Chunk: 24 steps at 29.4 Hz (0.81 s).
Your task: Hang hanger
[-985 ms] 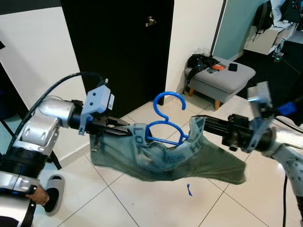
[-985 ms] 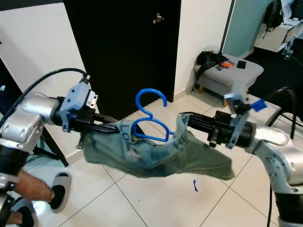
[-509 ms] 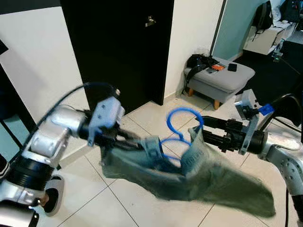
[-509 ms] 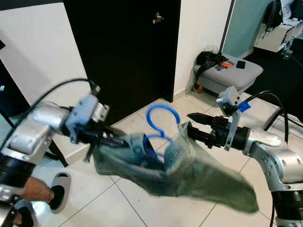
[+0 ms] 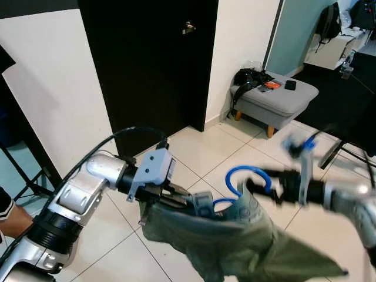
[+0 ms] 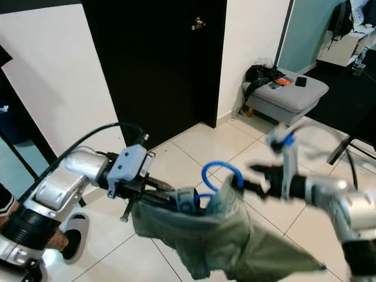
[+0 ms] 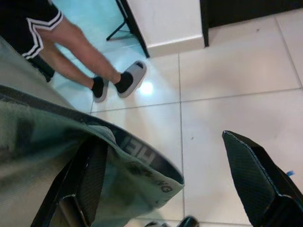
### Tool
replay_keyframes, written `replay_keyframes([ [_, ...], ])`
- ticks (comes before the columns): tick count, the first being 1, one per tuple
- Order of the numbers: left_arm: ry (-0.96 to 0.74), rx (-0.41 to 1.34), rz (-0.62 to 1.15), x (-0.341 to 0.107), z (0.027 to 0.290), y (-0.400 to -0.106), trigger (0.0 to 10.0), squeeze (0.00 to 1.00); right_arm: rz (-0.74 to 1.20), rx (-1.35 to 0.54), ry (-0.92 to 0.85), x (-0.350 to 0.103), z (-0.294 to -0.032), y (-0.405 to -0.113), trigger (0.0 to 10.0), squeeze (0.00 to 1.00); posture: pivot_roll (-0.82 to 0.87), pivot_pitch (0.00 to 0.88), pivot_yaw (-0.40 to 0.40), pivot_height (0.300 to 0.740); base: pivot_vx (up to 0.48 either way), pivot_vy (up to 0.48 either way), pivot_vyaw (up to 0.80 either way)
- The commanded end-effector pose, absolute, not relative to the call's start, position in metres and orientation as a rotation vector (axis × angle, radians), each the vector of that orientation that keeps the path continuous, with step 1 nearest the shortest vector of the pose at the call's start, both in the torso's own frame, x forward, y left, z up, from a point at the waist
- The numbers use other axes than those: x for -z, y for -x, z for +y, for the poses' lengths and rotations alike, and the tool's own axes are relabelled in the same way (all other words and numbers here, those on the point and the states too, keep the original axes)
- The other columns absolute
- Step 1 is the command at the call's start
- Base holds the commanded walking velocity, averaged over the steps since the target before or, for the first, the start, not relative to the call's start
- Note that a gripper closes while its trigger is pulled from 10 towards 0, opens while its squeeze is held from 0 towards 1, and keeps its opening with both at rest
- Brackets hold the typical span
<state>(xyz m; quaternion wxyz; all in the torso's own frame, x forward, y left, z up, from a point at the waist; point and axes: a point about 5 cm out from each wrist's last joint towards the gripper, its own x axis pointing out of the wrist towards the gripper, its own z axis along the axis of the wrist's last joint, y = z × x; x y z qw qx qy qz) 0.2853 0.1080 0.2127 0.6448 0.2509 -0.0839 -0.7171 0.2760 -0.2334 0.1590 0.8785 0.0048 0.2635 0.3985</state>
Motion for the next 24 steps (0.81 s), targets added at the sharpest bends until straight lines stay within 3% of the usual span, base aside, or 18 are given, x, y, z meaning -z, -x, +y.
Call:
replay_keyframes([
  [1, -0.594, 1.594, -0.208, -0.214, 0.111, -0.289, 7.3, 0.0, 0.573, -0.845, 0.04, -0.159, -0.235, -0.273, 10.0, 0.68, -0.02, 0.0, -0.02, 0.74, 0.0, 0.0, 0.0],
  [4, -0.625, 1.539, -0.246, -0.221, 0.115, -0.294, 7.0, 0.0, 0.617, -0.846, 0.083, -0.152, -0.242, -0.266, 10.0, 0.69, -0.02, 0.0, -0.022, 0.74, 0.0, 0.0, 0.0],
  [8, -0.634, 1.518, -0.276, -0.225, 0.115, -0.296, 7.1, 0.0, 0.495, -0.932, -0.003, -0.167, -0.236, -0.263, 10.0, 0.78, -0.02, 0.0, -0.02, 0.74, 0.0, 0.0, 0.0],
  [9, -0.638, 1.51, -0.286, -0.227, 0.115, -0.297, 7.1, 0.0, 0.386, -1.016, -0.088, -0.183, -0.231, -0.258, 10.0, 1.0, -0.02, 0.0, -0.02, 0.74, 0.0, 0.0, 0.0],
  [16, -0.642, 1.499, -0.291, -0.227, 0.116, -0.298, 7.1, 0.0, 0.25, -1.107, -0.175, -0.202, -0.229, -0.252, 10.0, 1.0, -0.02, 0.0, -0.021, 0.74, 0.0, 0.0, 0.0],
  [19, -0.668, 1.463, -0.26, -0.223, 0.124, -0.303, 7.3, 0.0, 0.112, -1.094, -0.221, -0.22, -0.245, -0.247, 10.0, 1.0, -0.03, 0.0, -0.018, 0.74, 0.0, 0.0, 0.0],
  [23, -0.698, 1.436, -0.22, -0.219, 0.134, -0.307, 7.5, 0.0, 0.141, -1.008, -0.145, -0.217, -0.267, -0.243, 10.0, 1.0, -0.03, 0.0, -0.017, 0.74, 0.0, 0.0, 0.0],
  [24, -0.714, 1.423, -0.201, -0.218, 0.138, -0.309, 7.6, 0.0, 0.185, -0.949, -0.098, -0.213, -0.276, -0.244, 10.0, 0.87, -0.03, 0.0, -0.015, 0.74, 0.0, 0.0, 0.0],
])
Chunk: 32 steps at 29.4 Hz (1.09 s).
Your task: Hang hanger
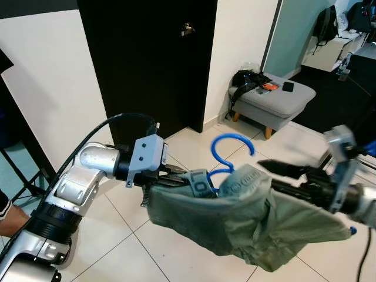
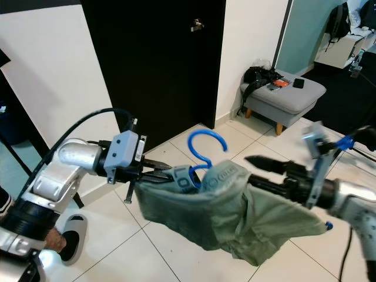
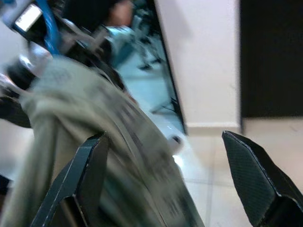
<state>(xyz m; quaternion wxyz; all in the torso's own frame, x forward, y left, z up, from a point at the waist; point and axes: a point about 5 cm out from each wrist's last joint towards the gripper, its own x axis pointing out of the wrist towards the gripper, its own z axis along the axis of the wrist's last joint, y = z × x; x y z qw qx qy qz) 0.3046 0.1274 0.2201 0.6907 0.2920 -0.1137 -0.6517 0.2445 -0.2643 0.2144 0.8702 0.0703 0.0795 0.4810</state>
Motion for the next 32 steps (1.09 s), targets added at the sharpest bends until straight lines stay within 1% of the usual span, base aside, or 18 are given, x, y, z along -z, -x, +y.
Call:
replay_keyframes([
  [1, -0.714, 1.423, -0.201, -0.218, 0.138, -0.309, 7.6, 0.0, 0.185, -0.949, -0.098, -0.213, -0.276, -0.244, 10.0, 0.87, -0.03, 0.0, -0.015, 0.74, 0.0, 0.0, 0.0],
  [2, -0.727, 1.414, -0.188, -0.217, 0.141, -0.31, 7.7, 0.0, 0.214, -0.904, -0.06, -0.211, -0.282, -0.245, 10.0, 0.32, -0.03, 0.0, -0.014, 0.74, 0.0, 0.0, 0.0],
  [3, -0.727, 1.414, -0.188, -0.217, 0.141, -0.31, 7.7, 0.0, 0.214, -0.904, -0.06, -0.211, -0.282, -0.245, 10.0, 0.32, -0.03, 0.0, -0.014, 0.74, 0.0, 0.0, 0.0],
  [4, -0.733, 1.403, -0.177, -0.216, 0.143, -0.311, 7.7, 0.0, 0.265, -0.869, -0.018, -0.206, -0.288, -0.244, 10.0, 0.0, -0.03, 0.0, -0.013, 0.74, 0.0, 0.0, 0.0],
  [7, -0.746, 1.379, -0.153, -0.213, 0.15, -0.313, 7.7, 0.0, 0.352, -0.845, 0.047, -0.197, -0.297, -0.237, 10.0, 0.0, -0.03, 0.0, -0.015, 0.74, 0.0, 0.0, 0.0],
  [10, -0.746, 1.379, -0.153, -0.213, 0.15, -0.313, 7.7, 0.0, 0.352, -0.845, 0.047, -0.197, -0.297, -0.237, 10.0, 0.0, -0.03, 0.0, -0.015, 0.74, 0.0, 0.0, 0.0],
  [16, -0.784, 1.319, -0.123, -0.209, 0.16, -0.318, 7.7, 0.0, 0.29, -0.826, 0.028, -0.215, -0.313, -0.226, 10.0, 0.0, -0.03, 0.0, -0.016, 0.74, 0.0, 0.0, 0.0],
  [17, -0.787, 1.284, -0.113, -0.207, 0.16, -0.32, 8.1, 0.0, 0.251, -0.818, 0.012, -0.219, -0.313, -0.225, 10.0, 0.0, -0.04, 0.0, -0.013, 0.74, 0.0, 0.0, 0.0],
  [18, -0.787, 1.284, -0.113, -0.207, 0.16, -0.32, 8.1, 0.0, 0.251, -0.818, 0.012, -0.219, -0.313, -0.225, 10.0, 0.0, -0.04, 0.0, -0.013, 0.74, 0.0, 0.0, 0.0],
  [19, -0.766, 1.217, -0.089, -0.203, 0.159, -0.326, 9.7, 0.0, 0.21, -0.75, 0.009, -0.217, -0.315, -0.23, 10.0, 0.0, -0.04, 0.0, -0.009, 0.74, 0.0, 0.0, 0.0],
  [23, -0.766, 1.217, -0.089, -0.203, 0.159, -0.326, 9.7, 0.0, 0.21, -0.75, 0.009, -0.217, -0.315, -0.23, 10.0, 0.0, -0.04, 0.0, -0.009, 0.74, 0.0, 0.0, 0.0],
  [24, -0.697, 1.121, -0.052, -0.193, 0.158, -0.333, 10.0, 0.0, 0.178, -0.587, -0.003, -0.206, -0.321, -0.243, 10.0, 0.0, -0.05, 0.0, -0.007, 0.74, 0.0, 0.0, 0.0],
  [25, -0.526, 0.962, 0.015, -0.17, 0.158, -0.339, 10.0, 0.0, 0.182, -0.399, -0.082, -0.178, -0.319, -0.255, 10.0, 0.0, -0.05, 0.0, -0.003, 0.74, 0.0, 0.0, -0.52],
  [28, -0.526, 0.962, 0.015, -0.17, 0.158, -0.339, 10.0, 0.0, 0.182, -0.399, -0.082, -0.178, -0.319, -0.255, 10.0, 0.0, -0.05, 0.0, -0.003, 0.74, 0.0, 0.0, -0.52],
  [29, -0.381, 0.838, 0.071, -0.147, 0.157, -0.339, 10.0, 0.0, 0.195, -0.266, -0.165, -0.152, -0.311, -0.262, 10.0, 0.0, -0.05, 0.0, -0.003, 0.74, 0.0, 0.0, -0.74],
  [30, -0.381, 0.838, 0.071, -0.147, 0.157, -0.339, 10.0, 0.0, 0.195, -0.266, -0.165, -0.152, -0.311, -0.262, 10.0, 0.0, -0.05, 0.0, -0.003, 0.74, 0.0, 0.0, -0.74],
  [31, -0.26, 0.736, 0.112, -0.127, 0.156, -0.333, 10.0, 0.0, 0.215, -0.187, -0.238, -0.131, -0.3, -0.265, 10.0, 0.0, -0.05, 0.0, -0.007, 0.74, 0.0, 0.0, -0.76],
  [32, -0.26, 0.736, 0.112, -0.127, 0.156, -0.333, 10.0, 0.0, 0.215, -0.187, -0.238, -0.131, -0.3, -0.265, 10.0, 0.0, -0.05, 0.0, -0.007, 0.74, 0.0, 0.0, -0.76],
])
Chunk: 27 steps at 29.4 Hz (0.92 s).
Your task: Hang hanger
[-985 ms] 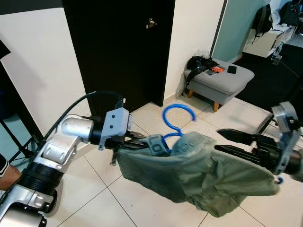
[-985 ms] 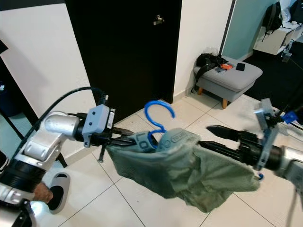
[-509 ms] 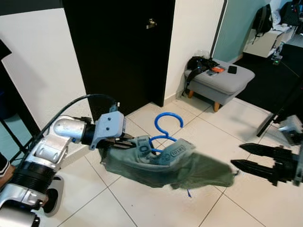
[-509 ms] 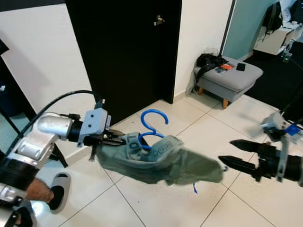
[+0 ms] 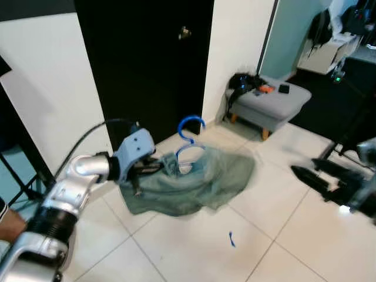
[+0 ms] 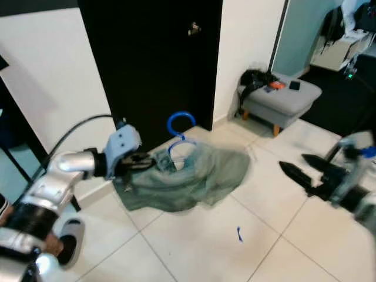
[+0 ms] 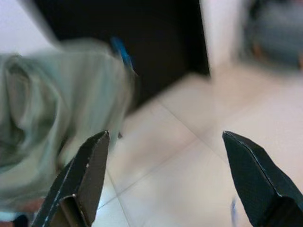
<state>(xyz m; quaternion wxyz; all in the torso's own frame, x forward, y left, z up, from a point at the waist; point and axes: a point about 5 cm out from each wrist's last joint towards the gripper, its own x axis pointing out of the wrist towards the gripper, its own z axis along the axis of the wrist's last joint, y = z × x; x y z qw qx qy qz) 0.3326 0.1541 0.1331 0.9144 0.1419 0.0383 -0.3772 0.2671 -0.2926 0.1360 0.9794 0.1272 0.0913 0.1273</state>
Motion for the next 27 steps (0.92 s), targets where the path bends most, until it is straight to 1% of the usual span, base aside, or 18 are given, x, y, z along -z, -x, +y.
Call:
replay_keyframes([
  [1, -0.175, 0.564, 0.178, -0.097, 0.164, -0.318, 10.0, 0.0, 0.245, -0.1, -0.35, -0.1, -0.278, -0.262, 10.0, 0.0, -0.04, 0.0, -0.016, 0.74, 0.0, 0.0, -0.76],
  [2, -0.163, 0.49, 0.204, -0.086, 0.171, -0.313, 10.0, 0.0, 0.269, -0.067, -0.365, -0.087, -0.272, -0.258, 10.0, 0.0, -0.04, 0.0, -0.019, 0.74, 0.0, 0.0, -0.76],
  [3, -0.163, 0.49, 0.204, -0.086, 0.171, -0.313, 10.0, 0.0, 0.269, -0.067, -0.365, -0.087, -0.272, -0.258, 10.0, 0.0, -0.04, 0.0, -0.019, 0.74, 0.0, 0.0, -0.76],
  [5, -0.16, 0.388, 0.236, -0.073, 0.182, -0.307, 10.0, 0.0, 0.316, -0.019, -0.358, -0.07, -0.268, -0.251, 10.0, 0.0, -0.04, 0.0, -0.023, 0.74, 0.0, 0.0, -0.76],
  [6, -0.16, 0.388, 0.236, -0.073, 0.182, -0.307, 10.0, 0.0, 0.316, -0.019, -0.358, -0.07, -0.268, -0.251, 10.0, 0.0, -0.04, 0.0, -0.023, 0.74, 0.0, 0.0, -0.76],
  [7, -0.169, 0.334, 0.25, -0.065, 0.188, -0.303, 10.0, 0.0, 0.34, 0.008, -0.36, -0.061, -0.269, -0.245, 10.0, 0.0, -0.05, 0.0, -0.021, 0.74, 0.0, 0.0, -0.76],
  [8, -0.169, 0.334, 0.25, -0.065, 0.188, -0.303, 10.0, 0.0, 0.34, 0.008, -0.36, -0.061, -0.269, -0.245, 10.0, 0.0, -0.05, 0.0, -0.021, 0.74, 0.0, 0.0, -0.76],
  [10, -0.13, 0.228, 0.282, -0.047, 0.198, -0.29, 10.0, 0.0, 0.391, 0.046, -0.32, -0.046, -0.268, -0.228, 10.0, 0.0, -0.06, 0.0, -0.023, 0.74, 0.0, 0.0, -0.77],
  [11, -0.123, 0.205, 0.291, -0.042, 0.2, -0.285, 10.0, 0.0, 0.405, 0.054, -0.301, -0.042, -0.267, -0.223, 10.0, 0.0, -0.06, 0.0, -0.023, 0.74, 0.0, 0.0, -0.77],
  [18, -0.118, 0.155, 0.29, -0.036, 0.197, -0.274, 10.0, 0.0, 0.417, 0.111, -0.304, -0.033, -0.264, -0.211, 10.0, 0.0, -0.08, 0.0, -0.021, 0.74, 0.0, 0.0, -0.77],
  [20, -0.145, 0.146, 0.259, -0.042, 0.195, -0.275, 10.0, 0.0, 0.408, 0.136, -0.297, -0.031, -0.262, -0.21, 10.0, 0.0, -0.08, 0.0, -0.019, 0.74, 0.394, 0.0, -0.77],
  [22, -0.219, 0.161, 0.19, -0.058, 0.19, -0.284, 10.0, 0.0, 0.391, 0.161, -0.268, -0.032, -0.26, -0.212, 10.0, 0.0, -0.08, 0.0, -0.017, 0.74, 0.48, 0.0, 0.0],
  [27, -0.26, 0.18, 0.119, -0.076, 0.185, -0.295, 10.0, 0.0, 0.363, 0.171, -0.269, -0.034, -0.259, -0.217, 10.0, 0.0, -0.08, 0.0, -0.014, 0.74, 0.48, 0.0, 0.0],
])
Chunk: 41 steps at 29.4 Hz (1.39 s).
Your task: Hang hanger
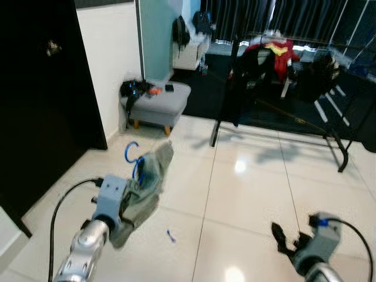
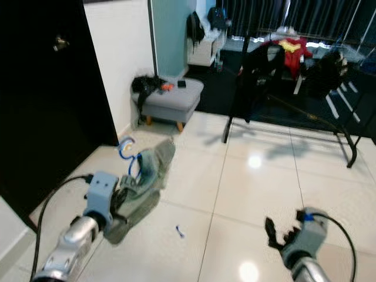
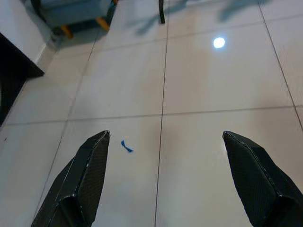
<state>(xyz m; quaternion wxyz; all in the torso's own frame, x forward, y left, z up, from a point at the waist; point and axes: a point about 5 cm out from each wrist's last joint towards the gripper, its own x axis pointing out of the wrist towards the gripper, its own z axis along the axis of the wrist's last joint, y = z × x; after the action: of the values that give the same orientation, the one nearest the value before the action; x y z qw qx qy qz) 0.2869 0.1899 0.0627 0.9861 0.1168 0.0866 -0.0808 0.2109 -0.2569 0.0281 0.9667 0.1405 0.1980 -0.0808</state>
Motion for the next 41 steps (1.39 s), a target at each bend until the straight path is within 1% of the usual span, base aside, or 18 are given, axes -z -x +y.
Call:
replay_keyframes([
  [1, -0.279, 0.199, 0.085, -0.084, 0.182, -0.3, 10.0, 0.0, 0.354, 0.172, -0.269, -0.036, -0.259, -0.219, 10.0, 0.0, -0.08, 0.0, -0.013, 0.74, 0.48, 0.0, 0.0],
  [2, -0.279, 0.199, 0.085, -0.084, 0.182, -0.3, 10.0, 0.0, 0.354, 0.172, -0.269, -0.036, -0.259, -0.219, 10.0, 0.0, -0.08, 0.0, -0.013, 0.74, 0.48, 0.0, 0.0],
  [3, -0.295, 0.227, 0.041, -0.094, 0.175, -0.305, 10.0, 0.0, 0.337, 0.169, -0.281, -0.037, -0.257, -0.222, 10.0, 0.0, -0.08, 0.0, -0.007, 0.74, 0.48, 0.0, -0.8],
  [4, -0.295, 0.227, 0.041, -0.094, 0.175, -0.305, 10.0, 0.0, 0.337, 0.169, -0.281, -0.037, -0.257, -0.222, 10.0, 0.0, -0.08, 0.0, -0.007, 0.74, 0.48, 0.0, -0.8],
  [5, -0.3, 0.254, 0.001, -0.103, 0.166, -0.309, 10.0, 0.0, 0.329, 0.165, -0.284, -0.039, -0.256, -0.224, 10.0, 0.0, -0.09, 0.0, -0.004, 0.74, 0.48, 0.0, -0.8],
  [6, -0.3, 0.254, 0.001, -0.103, 0.166, -0.309, 10.0, 0.0, 0.329, 0.165, -0.284, -0.039, -0.256, -0.224, 10.0, 0.0, -0.09, 0.0, -0.004, 0.74, 0.48, 0.0, -0.8],
  [7, -0.308, 0.297, -0.056, -0.115, 0.151, -0.312, 10.0, 0.0, 0.318, 0.159, -0.285, -0.039, -0.252, -0.226, 10.0, 0.0, -0.09, 0.0, -0.003, 0.74, 0.48, 0.0, -0.8],
  [8, -0.308, 0.297, -0.056, -0.115, 0.151, -0.312, 10.0, 0.0, 0.318, 0.159, -0.285, -0.039, -0.252, -0.226, 10.0, 0.0, -0.09, 0.0, -0.003, 0.74, 0.48, 0.0, -0.8],
  [11, -0.305, 0.325, -0.082, -0.121, 0.139, -0.314, 10.0, 0.0, 0.31, 0.155, -0.28, -0.041, -0.25, -0.229, 10.0, 0.0, -0.09, 0.0, -0.003, 0.74, 0.48, 0.0, -0.8],
  [24, -0.316, 0.36, -0.09, -0.122, 0.129, -0.311, 10.0, 0.0, 0.303, 0.136, -0.275, -0.041, -0.245, -0.232, 10.0, 0.0, -0.09, 0.0, -0.003, 0.74, 0.48, 0.0, -0.8],
  [30, -0.312, 0.374, -0.1, -0.128, 0.12, -0.312, 10.0, 0.0, 0.293, 0.138, -0.28, -0.042, -0.244, -0.234, 10.0, 0.0, -0.09, 0.0, 0.0, 0.74, 0.48, 0.0, -0.8],
  [31, -0.306, 0.382, -0.105, -0.131, 0.115, -0.313, 10.0, 0.0, 0.285, 0.136, -0.282, -0.043, -0.244, -0.235, 10.0, 0.0, -0.09, 0.0, 0.003, 0.74, 0.48, 0.0, -0.8],
  [41, -0.286, 0.409, -0.118, -0.138, 0.102, -0.312, 10.0, 0.0, 0.27, 0.131, -0.286, -0.044, -0.242, -0.237, 10.0, 0.0, -0.1, 0.0, 0.012, 0.74, 0.48, 0.0, -0.8],
])
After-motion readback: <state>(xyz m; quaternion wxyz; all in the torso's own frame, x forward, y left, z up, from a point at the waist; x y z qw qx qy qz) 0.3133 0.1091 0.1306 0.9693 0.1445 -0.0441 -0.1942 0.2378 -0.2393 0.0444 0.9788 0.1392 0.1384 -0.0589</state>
